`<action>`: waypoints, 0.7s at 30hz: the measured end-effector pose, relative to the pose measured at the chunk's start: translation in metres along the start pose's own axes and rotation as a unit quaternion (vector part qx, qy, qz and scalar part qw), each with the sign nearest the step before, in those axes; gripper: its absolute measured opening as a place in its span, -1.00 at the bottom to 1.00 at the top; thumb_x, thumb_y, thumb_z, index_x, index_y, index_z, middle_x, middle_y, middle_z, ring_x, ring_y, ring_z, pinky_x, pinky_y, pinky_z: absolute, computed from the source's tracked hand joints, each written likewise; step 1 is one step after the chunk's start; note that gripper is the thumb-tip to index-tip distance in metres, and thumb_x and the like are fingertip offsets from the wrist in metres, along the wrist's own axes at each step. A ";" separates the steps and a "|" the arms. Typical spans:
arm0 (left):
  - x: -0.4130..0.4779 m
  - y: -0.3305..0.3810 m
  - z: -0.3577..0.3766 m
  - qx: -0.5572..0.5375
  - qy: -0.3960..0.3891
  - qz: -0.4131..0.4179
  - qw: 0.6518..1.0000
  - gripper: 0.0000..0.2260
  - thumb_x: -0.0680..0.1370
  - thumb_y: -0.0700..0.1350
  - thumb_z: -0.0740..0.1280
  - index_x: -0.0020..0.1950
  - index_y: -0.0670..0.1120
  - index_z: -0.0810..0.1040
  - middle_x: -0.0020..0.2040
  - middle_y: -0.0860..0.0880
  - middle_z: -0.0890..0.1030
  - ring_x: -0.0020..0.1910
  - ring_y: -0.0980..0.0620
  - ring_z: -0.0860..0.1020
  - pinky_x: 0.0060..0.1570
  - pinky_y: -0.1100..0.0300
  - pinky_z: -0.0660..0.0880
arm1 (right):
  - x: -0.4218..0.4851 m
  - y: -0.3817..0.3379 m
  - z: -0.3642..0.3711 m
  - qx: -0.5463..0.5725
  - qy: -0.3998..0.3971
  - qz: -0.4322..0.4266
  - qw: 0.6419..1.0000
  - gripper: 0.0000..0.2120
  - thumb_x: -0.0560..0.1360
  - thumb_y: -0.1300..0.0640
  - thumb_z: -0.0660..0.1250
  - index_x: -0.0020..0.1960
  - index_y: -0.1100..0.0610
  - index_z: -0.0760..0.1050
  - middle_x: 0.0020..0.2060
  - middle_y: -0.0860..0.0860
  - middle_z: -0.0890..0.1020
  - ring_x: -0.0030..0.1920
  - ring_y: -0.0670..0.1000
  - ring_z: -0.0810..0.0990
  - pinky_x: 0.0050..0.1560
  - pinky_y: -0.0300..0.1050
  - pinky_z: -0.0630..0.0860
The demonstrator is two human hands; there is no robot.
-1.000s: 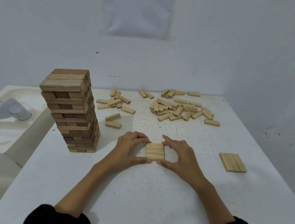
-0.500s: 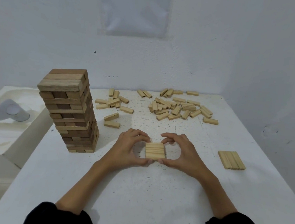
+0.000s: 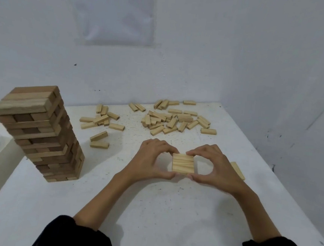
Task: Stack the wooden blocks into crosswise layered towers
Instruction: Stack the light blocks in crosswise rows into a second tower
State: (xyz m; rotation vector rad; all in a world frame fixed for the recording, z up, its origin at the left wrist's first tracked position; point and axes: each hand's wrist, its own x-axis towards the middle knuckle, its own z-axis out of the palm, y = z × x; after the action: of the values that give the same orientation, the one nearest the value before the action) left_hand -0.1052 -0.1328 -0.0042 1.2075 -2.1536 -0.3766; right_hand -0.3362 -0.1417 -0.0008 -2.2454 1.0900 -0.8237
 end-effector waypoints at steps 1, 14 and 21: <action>0.006 0.004 0.005 -0.001 -0.002 0.006 1.000 -0.57 0.27 0.24 0.43 0.07 0.11 0.57 -0.05 0.21 0.58 -0.01 0.19 0.51 0.09 0.04 0.37 | -0.002 0.004 -0.007 -0.002 -0.001 0.005 1.000 -0.48 0.20 -0.26 0.41 0.14 -0.18 0.48 0.02 -0.24 0.51 0.09 -0.20 0.37 0.03 -0.48 0.25; 0.059 0.056 0.084 -0.042 0.029 -0.027 0.998 -0.46 0.24 0.37 0.28 0.04 0.06 0.60 -0.10 0.24 0.52 -0.07 0.24 0.43 0.09 0.10 0.31 | -0.026 0.063 -0.088 0.055 -0.055 0.115 0.990 -0.44 0.16 -0.15 0.51 0.15 -0.17 0.53 0.03 -0.30 0.57 0.09 -0.18 0.49 0.14 -0.30 0.35; 0.057 0.059 0.105 -0.016 0.045 -0.035 0.998 -0.48 0.22 0.38 0.30 0.03 0.10 0.57 -0.07 0.23 0.49 -0.02 0.22 0.38 0.08 0.14 0.24 | -0.036 0.076 -0.086 0.078 -0.049 0.130 0.987 -0.41 0.18 -0.07 0.53 0.19 -0.18 0.48 0.03 -0.28 0.59 0.12 -0.19 0.49 0.15 -0.41 0.32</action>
State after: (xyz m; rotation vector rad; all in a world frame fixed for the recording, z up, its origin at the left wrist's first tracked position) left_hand -0.2339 -0.1547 -0.0314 1.2612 -2.0257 -0.3775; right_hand -0.4534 -0.1691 -0.0025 -1.9435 1.1968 -0.6576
